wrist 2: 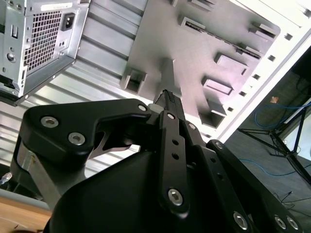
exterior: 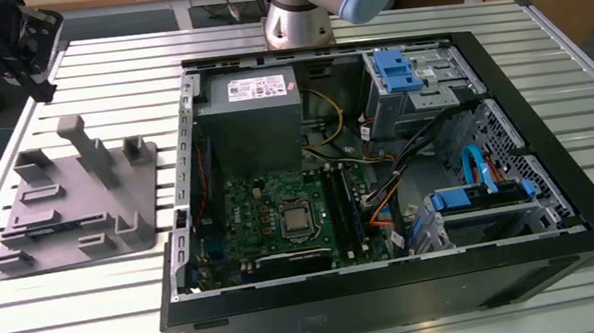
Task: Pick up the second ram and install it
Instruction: 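Reach for the second ram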
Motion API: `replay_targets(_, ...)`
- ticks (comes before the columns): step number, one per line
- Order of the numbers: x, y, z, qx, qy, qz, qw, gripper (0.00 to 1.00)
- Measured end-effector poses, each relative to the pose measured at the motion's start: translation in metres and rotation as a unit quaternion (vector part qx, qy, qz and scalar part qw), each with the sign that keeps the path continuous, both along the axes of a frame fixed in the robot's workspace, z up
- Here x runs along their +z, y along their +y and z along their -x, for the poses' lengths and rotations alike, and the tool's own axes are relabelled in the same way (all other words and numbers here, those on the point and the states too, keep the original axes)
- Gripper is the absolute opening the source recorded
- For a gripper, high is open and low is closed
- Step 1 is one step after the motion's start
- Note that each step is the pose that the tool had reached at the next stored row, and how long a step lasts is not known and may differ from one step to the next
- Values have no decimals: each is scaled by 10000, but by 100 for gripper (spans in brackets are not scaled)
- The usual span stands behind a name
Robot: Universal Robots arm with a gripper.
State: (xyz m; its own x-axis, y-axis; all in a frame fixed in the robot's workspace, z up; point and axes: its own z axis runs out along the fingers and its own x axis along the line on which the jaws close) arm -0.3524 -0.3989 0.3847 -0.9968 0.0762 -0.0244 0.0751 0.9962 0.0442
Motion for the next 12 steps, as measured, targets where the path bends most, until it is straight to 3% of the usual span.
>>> replay_targets(12,-107,-10,171,0,0,1,10000,10)
